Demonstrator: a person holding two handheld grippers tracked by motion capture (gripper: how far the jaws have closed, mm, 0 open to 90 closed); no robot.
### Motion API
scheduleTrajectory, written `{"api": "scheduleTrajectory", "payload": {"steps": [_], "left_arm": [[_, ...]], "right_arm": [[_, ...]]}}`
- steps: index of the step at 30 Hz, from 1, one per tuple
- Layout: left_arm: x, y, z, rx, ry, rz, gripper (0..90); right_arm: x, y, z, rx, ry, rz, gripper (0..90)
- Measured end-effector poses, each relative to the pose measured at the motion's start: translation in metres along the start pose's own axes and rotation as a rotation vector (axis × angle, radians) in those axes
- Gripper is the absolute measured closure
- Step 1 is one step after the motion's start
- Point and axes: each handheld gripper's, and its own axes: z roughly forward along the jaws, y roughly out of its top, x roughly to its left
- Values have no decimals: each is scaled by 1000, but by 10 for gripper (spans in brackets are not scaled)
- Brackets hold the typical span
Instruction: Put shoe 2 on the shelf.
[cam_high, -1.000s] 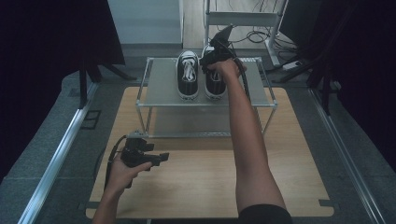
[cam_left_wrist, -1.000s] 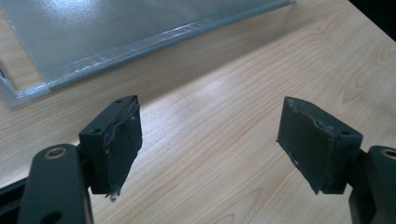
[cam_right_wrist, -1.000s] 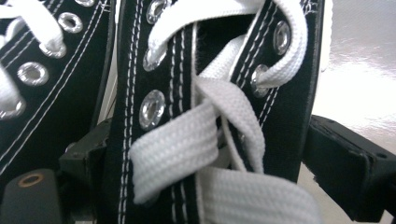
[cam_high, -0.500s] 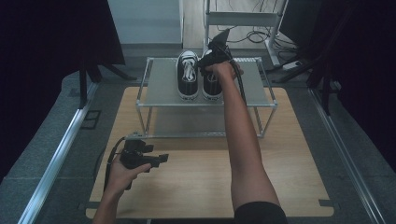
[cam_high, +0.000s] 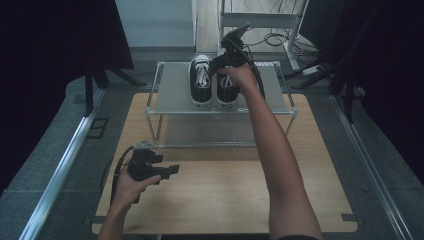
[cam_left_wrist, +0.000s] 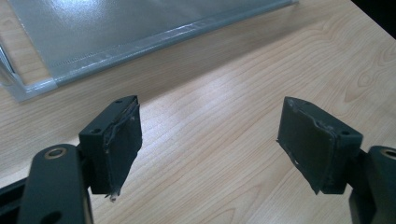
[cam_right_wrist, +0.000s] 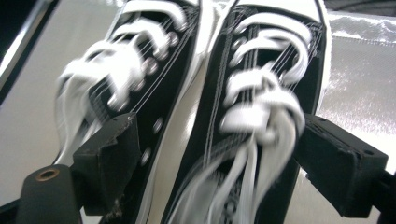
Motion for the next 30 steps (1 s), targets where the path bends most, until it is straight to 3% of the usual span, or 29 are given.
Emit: {"api": "scheduleTrajectory", "payload": {"steps": [6,9,10,11,19,24,30], "left_arm": [[-1,1,-1,-5,6,-8,221],[-3,3,-1,-5,8,-8,221],[-5,3,-1,-4,8,-5,221],[-6,4,-1,-8,6,-8,221],[-7,9,2,-15,11,-15,221],[-9,9,4,-8,13,-15,221],[-10,9,3,-8,18,-12,221]], "right_arm": [[-5,-35,-29,-67,102,-77,176],[-10,-57,-41,-103,147,-117,182],[-13,-71,-48,-121,170,-130,186],[-13,-71,-48,-121,170,-130,186],[-26,-125,-67,-163,227,-180,202],[-32,-155,-70,-174,258,-219,215],[-35,-171,-70,-200,260,-248,218]]}}
